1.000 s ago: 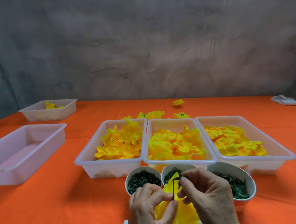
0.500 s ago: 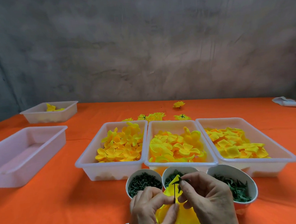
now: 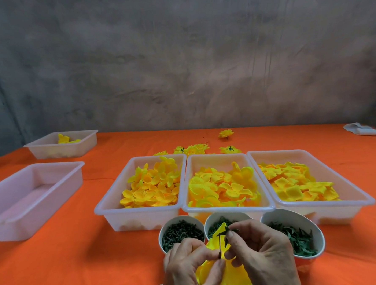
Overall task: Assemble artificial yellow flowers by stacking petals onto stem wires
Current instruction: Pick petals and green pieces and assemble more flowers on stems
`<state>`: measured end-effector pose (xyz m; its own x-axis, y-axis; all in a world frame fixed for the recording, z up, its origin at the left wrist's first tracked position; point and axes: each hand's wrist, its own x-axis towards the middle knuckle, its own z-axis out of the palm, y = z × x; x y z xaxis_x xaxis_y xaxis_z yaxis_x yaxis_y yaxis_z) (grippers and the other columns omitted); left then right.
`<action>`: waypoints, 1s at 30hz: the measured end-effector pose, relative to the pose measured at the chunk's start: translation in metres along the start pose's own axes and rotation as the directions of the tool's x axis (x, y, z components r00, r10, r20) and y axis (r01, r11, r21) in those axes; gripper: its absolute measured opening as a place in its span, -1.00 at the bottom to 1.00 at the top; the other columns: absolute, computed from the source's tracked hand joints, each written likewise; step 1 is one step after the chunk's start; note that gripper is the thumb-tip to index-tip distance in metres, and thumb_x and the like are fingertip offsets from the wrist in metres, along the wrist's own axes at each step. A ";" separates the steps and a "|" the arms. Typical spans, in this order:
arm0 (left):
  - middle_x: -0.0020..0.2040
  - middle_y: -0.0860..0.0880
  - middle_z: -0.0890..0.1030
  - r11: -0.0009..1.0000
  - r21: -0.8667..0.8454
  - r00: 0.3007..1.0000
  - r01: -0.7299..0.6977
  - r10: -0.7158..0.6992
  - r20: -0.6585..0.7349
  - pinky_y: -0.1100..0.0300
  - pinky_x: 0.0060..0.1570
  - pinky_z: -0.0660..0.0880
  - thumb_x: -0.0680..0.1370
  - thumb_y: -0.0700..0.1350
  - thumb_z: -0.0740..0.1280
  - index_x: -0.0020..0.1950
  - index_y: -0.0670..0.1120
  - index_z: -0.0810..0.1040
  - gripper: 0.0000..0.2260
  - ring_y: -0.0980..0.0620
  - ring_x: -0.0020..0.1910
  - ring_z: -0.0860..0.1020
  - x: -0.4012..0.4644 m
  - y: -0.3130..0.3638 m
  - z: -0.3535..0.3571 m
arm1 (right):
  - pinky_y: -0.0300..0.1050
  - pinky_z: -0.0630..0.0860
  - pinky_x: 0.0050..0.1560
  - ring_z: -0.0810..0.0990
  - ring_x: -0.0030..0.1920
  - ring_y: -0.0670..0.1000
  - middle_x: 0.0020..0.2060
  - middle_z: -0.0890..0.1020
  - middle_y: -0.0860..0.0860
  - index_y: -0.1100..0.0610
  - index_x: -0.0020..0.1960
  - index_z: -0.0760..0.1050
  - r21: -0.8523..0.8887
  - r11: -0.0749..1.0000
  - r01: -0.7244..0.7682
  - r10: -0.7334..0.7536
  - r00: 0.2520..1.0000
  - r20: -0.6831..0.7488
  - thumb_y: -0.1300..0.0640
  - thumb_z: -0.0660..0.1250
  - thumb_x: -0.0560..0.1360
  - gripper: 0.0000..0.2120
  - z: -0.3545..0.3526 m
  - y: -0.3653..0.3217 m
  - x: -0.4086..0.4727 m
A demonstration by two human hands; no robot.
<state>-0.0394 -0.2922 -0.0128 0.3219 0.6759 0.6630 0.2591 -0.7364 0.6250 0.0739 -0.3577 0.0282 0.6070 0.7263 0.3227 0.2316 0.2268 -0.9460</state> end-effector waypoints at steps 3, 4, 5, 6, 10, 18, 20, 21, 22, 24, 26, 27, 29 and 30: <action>-0.23 0.16 0.54 0.999 -0.022 0.999 0.033 -0.033 0.006 0.21 -0.08 0.38 0.28 0.22 0.30 -0.14 0.20 0.57 -0.77 0.24 -0.23 0.45 0.000 0.001 -0.001 | -0.18 0.50 -0.51 0.62 -0.49 0.08 -0.45 0.64 0.14 -0.02 -0.24 0.65 -0.002 1.000 0.001 -0.001 1.000 0.001 0.40 0.40 0.40 -0.69 -0.001 0.000 0.000; -0.28 0.17 0.54 0.999 -0.022 0.999 0.037 -0.036 0.005 0.14 -0.09 0.42 0.27 0.22 0.31 -0.15 0.19 0.58 -0.78 0.23 -0.23 0.45 0.000 0.001 -0.001 | -0.18 0.50 -0.51 0.62 -0.49 0.08 -0.45 0.64 0.14 0.00 -0.25 0.65 -0.004 1.000 0.000 0.000 1.000 0.001 0.41 0.40 0.40 -0.70 -0.001 0.001 -0.001; -0.31 0.21 0.52 0.999 -0.016 0.999 0.036 -0.036 0.002 0.09 -0.12 0.45 0.27 0.22 0.31 -0.16 0.19 0.59 -0.77 0.23 -0.23 0.45 0.000 0.001 -0.001 | -0.18 0.50 -0.51 0.62 -0.49 0.08 -0.45 0.63 0.15 0.03 -0.27 0.65 -0.002 1.000 -0.004 0.004 1.000 0.001 0.41 0.40 0.40 -0.72 -0.001 0.001 0.000; -0.31 0.24 0.52 0.999 -0.011 0.999 0.033 -0.033 0.000 0.05 -0.14 0.46 0.27 0.22 0.31 -0.16 0.18 0.59 -0.77 0.23 -0.23 0.46 0.000 0.002 -0.001 | -0.18 0.50 -0.52 0.61 -0.50 0.08 -0.46 0.63 0.15 0.07 -0.29 0.64 0.002 1.000 -0.009 0.009 1.000 0.001 0.42 0.40 0.40 -0.73 -0.001 0.001 0.000; -0.29 0.20 0.54 1.000 -0.015 1.000 0.022 -0.022 0.003 0.08 -0.12 0.43 0.29 0.20 0.31 -0.11 0.17 0.57 -0.76 0.22 -0.23 0.47 0.001 0.004 -0.003 | -0.21 0.50 -0.51 0.62 -0.49 0.06 -0.48 0.63 0.15 0.14 -0.31 0.62 0.013 1.000 -0.011 0.011 1.000 0.011 0.44 0.38 0.41 -0.75 -0.001 -0.001 0.001; -0.23 0.16 0.54 0.997 -0.049 0.997 0.052 -0.049 0.057 -0.03 -0.04 0.45 0.34 0.21 0.29 -0.02 0.16 0.55 -0.72 0.14 -0.16 0.52 0.000 0.008 -0.006 | -0.23 0.52 -0.42 0.66 -0.39 0.07 -0.39 0.66 0.13 0.14 -0.28 0.65 0.101 0.995 -0.002 -0.003 0.999 0.045 0.44 0.34 0.43 -0.74 -0.001 -0.009 0.001; -0.23 0.16 0.54 0.997 -0.054 0.997 0.058 -0.054 0.061 -0.03 -0.04 0.45 0.34 0.22 0.29 -0.02 0.16 0.55 -0.72 0.11 -0.14 0.54 0.000 0.008 -0.006 | -0.23 0.53 -0.42 0.66 -0.38 0.07 -0.38 0.67 0.12 0.12 -0.28 0.66 0.101 0.995 0.005 -0.009 0.999 0.043 0.43 0.35 0.43 -0.73 -0.001 -0.010 0.000; -0.22 0.16 0.55 0.997 -0.055 0.996 0.061 -0.057 0.064 -0.02 -0.04 0.45 0.34 0.22 0.29 -0.02 0.16 0.55 -0.72 0.11 -0.14 0.54 0.000 0.008 -0.006 | -0.23 0.53 -0.42 0.67 -0.37 0.06 -0.38 0.67 0.12 0.10 -0.28 0.66 0.097 0.995 0.007 -0.011 0.999 0.042 0.43 0.35 0.43 -0.72 -0.001 -0.011 0.000; -0.22 0.16 0.55 0.997 -0.051 0.996 0.064 -0.060 0.069 0.00 -0.03 0.44 0.35 0.23 0.29 -0.01 0.16 0.55 -0.71 0.12 -0.13 0.53 0.000 0.008 -0.007 | -0.23 0.53 -0.42 0.67 -0.37 0.05 -0.38 0.67 0.10 0.09 -0.28 0.66 0.091 0.996 0.009 -0.013 0.999 0.043 0.42 0.36 0.43 -0.72 -0.001 -0.011 -0.001; -0.22 0.16 0.55 0.996 -0.051 0.995 0.068 -0.064 0.073 0.02 -0.02 0.43 0.35 0.23 0.28 -0.02 0.16 0.55 -0.72 0.13 -0.12 0.52 -0.001 0.008 -0.007 | -0.24 0.53 -0.41 0.67 -0.35 0.01 -0.36 0.69 0.07 0.03 -0.26 0.68 0.078 0.997 0.016 -0.020 0.999 0.047 0.39 0.37 0.42 -0.71 0.000 -0.012 -0.003; -0.21 0.16 0.55 0.995 -0.056 0.994 0.079 -0.075 0.075 0.05 -0.01 0.41 0.34 0.23 0.28 -0.02 0.17 0.55 -0.72 0.15 -0.12 0.52 -0.001 0.008 -0.007 | -0.26 0.53 -0.39 0.68 -0.33 -0.01 -0.35 0.69 0.04 -0.04 -0.21 0.68 0.068 0.997 0.033 -0.037 0.998 0.053 0.38 0.38 0.42 -0.69 0.000 -0.013 -0.004; -0.20 0.16 0.55 0.995 -0.055 0.994 0.086 -0.081 0.078 0.07 -0.01 0.40 0.34 0.24 0.28 0.00 0.18 0.54 -0.71 0.15 -0.11 0.52 -0.001 0.009 -0.007 | -0.27 0.53 -0.37 0.68 -0.31 -0.02 -0.35 0.70 0.02 -0.05 -0.20 0.68 0.063 0.997 0.045 -0.049 0.997 0.056 0.37 0.39 0.41 -0.68 0.001 -0.013 -0.005; -0.21 0.16 0.54 0.994 -0.060 0.993 0.093 -0.088 0.080 0.07 -0.02 0.40 0.35 0.23 0.27 0.01 0.18 0.54 -0.71 0.13 -0.12 0.52 0.000 0.009 -0.007 | -0.28 0.54 -0.33 0.69 -0.28 -0.03 -0.34 0.70 0.00 -0.03 -0.23 0.68 0.044 0.997 0.062 -0.065 0.996 0.057 0.36 0.40 0.41 -0.71 0.001 -0.012 -0.006; -0.21 0.15 0.54 0.993 -0.069 0.992 0.100 -0.094 0.082 0.03 -0.03 0.42 0.35 0.22 0.28 -0.03 0.16 0.57 -0.73 0.10 -0.12 0.52 0.000 0.010 -0.007 | -0.26 0.55 -0.32 0.69 -0.27 -0.02 -0.34 0.70 0.00 -0.01 -0.25 0.68 0.039 0.997 0.063 -0.065 0.996 0.053 0.36 0.40 0.41 -0.72 0.001 -0.011 -0.007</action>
<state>-0.0432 -0.2988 -0.0037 0.3699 0.7374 0.5652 0.2268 -0.6616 0.7148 0.0665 -0.3643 0.0363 0.5497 0.7431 0.3817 0.2396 0.2975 -0.9242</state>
